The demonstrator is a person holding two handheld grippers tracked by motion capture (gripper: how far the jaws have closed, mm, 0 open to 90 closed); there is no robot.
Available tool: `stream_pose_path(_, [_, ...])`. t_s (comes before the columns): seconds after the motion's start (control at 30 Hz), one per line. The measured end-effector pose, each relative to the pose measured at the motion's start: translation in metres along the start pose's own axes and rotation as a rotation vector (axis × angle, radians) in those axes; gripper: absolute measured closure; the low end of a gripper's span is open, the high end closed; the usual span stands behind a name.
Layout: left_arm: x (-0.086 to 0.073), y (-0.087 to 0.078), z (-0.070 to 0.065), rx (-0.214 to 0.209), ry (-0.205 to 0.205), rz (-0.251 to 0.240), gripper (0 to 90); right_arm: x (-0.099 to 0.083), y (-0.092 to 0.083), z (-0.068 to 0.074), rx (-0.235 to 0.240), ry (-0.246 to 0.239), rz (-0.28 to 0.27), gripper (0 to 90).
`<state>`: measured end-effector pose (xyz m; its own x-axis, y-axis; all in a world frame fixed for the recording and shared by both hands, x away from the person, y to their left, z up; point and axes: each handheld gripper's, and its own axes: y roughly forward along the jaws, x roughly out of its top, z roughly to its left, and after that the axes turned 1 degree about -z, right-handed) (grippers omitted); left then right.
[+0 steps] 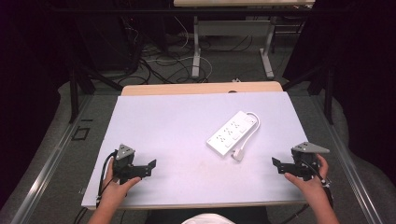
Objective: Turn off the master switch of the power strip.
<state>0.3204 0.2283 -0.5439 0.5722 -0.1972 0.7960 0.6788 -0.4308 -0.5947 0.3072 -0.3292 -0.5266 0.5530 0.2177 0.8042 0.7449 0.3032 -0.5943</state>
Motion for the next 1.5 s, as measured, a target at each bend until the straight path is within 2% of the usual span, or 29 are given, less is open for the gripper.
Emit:
stream_pose_path(0.07, [0.000,0.000,0.000,0.003,0.009,0.000,0.5,0.001,0.000,-0.001,-0.002,0.001,0.005,14.3])
stream_pose_path(0.1, [0.000,0.000,0.001,0.003,0.010,0.002,0.6,0.001,0.002,0.000,-0.011,0.004,-0.018,14.3])
stream_pose_path(0.13, [0.000,0.000,0.001,0.003,0.010,0.002,0.6,0.002,0.000,-0.001,-0.001,0.000,0.012,14.4])
stream_pose_path(0.2, [0.000,0.000,0.001,0.003,0.010,0.004,0.6,0.003,0.000,0.000,0.001,-0.001,0.016,14.7])
stream_pose_path(0.23, [0.000,0.000,0.000,0.002,0.001,-0.001,0.6,0.003,0.000,-0.001,-0.002,-0.018,0.015,14.8])
stream_pose_path(0.3, [0.000,0.000,0.000,0.002,0.000,-0.002,0.6,0.004,0.001,0.000,0.006,-0.008,0.020,14.9])
stream_pose_path(0.47, [0.000,0.000,-0.001,-0.005,-0.004,0.006,0.6,0.007,0.003,0.002,0.010,-0.023,0.035,15.2])
stream_pose_path(0.53, [0.000,0.001,-0.001,-0.005,0.005,0.004,0.7,0.010,0.006,0.003,0.018,-0.050,0.051,15.3])
stream_pose_path(0.57, [-0.001,0.002,-0.001,0.002,0.000,-0.011,0.7,0.010,0.006,0.003,0.018,-0.050,0.051,15.3])
stream_pose_path(0.83, [-0.001,0.002,-0.001,0.006,-0.004,-0.009,0.7,0.021,0.014,0.008,0.027,-0.100,0.094,15.3])
stream_pose_path(0.87, [-0.001,0.001,0.000,0.008,0.013,-0.001,0.7,0.022,0.014,0.008,0.031,-0.113,0.099,15.4])
stream_pose_path(1.0, [-0.001,0.001,0.000,0.002,0.000,0.000,0.7,0.028,0.014,0.009,0.034,-0.140,0.114,16.1])
stream_pose_path(1.37, [-0.001,0.003,0.000,0.005,-0.003,-0.011,0.7,0.042,0.016,0.010,0.051,-0.174,0.147,16.8])
stream_pose_path(1.4, [-0.001,0.002,0.001,-0.002,-0.001,0.005,0.7,0.044,0.016,0.010,0.055,-0.181,0.152,17.2])
stream_pose_path(1.5, [-0.001,0.002,0.001,-0.001,-0.002,0.002,0.7,0.047,0.017,0.010,0.061,-0.189,0.165,17.4])
